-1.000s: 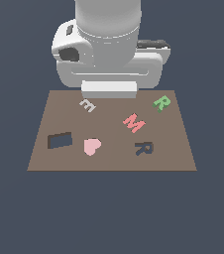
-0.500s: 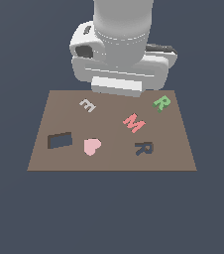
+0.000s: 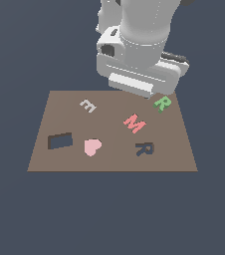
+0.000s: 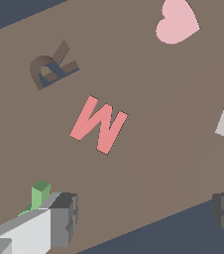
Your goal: Insert a designated object into the corresponding slot on a board.
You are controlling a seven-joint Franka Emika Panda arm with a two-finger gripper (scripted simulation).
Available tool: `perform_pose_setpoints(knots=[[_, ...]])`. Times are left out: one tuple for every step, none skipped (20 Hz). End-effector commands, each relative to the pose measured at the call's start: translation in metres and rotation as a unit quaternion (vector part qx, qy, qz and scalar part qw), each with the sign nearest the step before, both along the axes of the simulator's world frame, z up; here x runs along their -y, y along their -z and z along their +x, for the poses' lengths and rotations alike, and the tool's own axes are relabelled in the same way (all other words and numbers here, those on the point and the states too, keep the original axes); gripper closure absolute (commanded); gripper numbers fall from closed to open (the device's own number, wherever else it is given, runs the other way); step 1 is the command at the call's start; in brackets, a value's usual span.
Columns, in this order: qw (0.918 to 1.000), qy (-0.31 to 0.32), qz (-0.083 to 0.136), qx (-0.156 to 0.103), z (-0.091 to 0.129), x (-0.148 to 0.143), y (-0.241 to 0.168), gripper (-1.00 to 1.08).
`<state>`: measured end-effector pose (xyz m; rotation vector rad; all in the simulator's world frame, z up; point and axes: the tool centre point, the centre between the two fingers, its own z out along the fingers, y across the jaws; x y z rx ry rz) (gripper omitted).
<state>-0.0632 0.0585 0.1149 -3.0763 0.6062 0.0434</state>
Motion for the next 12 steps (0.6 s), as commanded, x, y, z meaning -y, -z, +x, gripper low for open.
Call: perform_pose_setpoints(knots=[[0.9994, 0.034, -0.001, 0.001, -0.006, -0.013, 0.007, -0.92], [0.9989, 0.047, -0.001, 0.002, -0.008, -0.019, 0.01, -0.92], [0.9982, 0.06, -0.002, 0.002, -0.01, -0.024, 0.013, -0.92], [0.9973, 0.073, -0.002, 0.003, -0.012, -0.03, 0.016, -0.92], [0.9962, 0.087, -0.003, 0.003, -0.013, -0.035, 0.019, -0.92], [0.995, 0.1, -0.003, 0.004, -0.014, -0.041, 0.022, -0.92], [0.9936, 0.113, -0.003, 0.004, -0.015, -0.046, 0.025, -0.92], [0.9922, 0.125, -0.004, 0.005, -0.016, -0.052, 0.028, -0.92], [0.9906, 0.137, -0.004, 0.005, -0.017, -0.057, 0.03, -0.92], [0.9889, 0.148, -0.005, 0.006, -0.018, -0.062, 0.033, -0.92], [0.9872, 0.159, -0.005, 0.006, -0.018, -0.067, 0.036, -0.92], [0.9855, 0.169, -0.005, 0.007, -0.018, -0.071, 0.038, -0.92]])
